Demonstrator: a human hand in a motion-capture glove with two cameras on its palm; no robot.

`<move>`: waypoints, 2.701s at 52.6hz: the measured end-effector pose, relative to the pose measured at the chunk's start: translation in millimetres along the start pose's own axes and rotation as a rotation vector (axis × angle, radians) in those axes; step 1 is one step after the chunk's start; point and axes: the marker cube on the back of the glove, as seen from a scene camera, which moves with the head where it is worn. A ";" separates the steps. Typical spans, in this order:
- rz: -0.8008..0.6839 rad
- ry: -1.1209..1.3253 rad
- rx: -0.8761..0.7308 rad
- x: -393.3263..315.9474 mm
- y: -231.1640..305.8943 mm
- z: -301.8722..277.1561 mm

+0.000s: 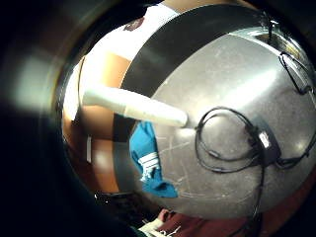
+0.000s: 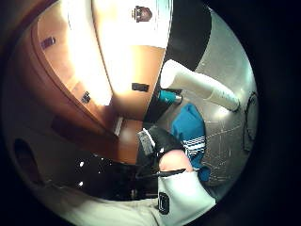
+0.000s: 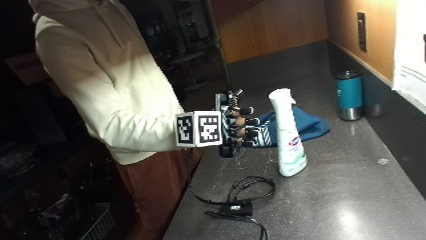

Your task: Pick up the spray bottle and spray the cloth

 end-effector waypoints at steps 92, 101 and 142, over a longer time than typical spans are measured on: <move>0.075 -0.123 -0.200 11.1 -44.0 96.7; 0.071 -0.136 -0.212 10.1 -45.2 101.3; 0.084 -0.207 -0.213 8.8 -54.7 112.8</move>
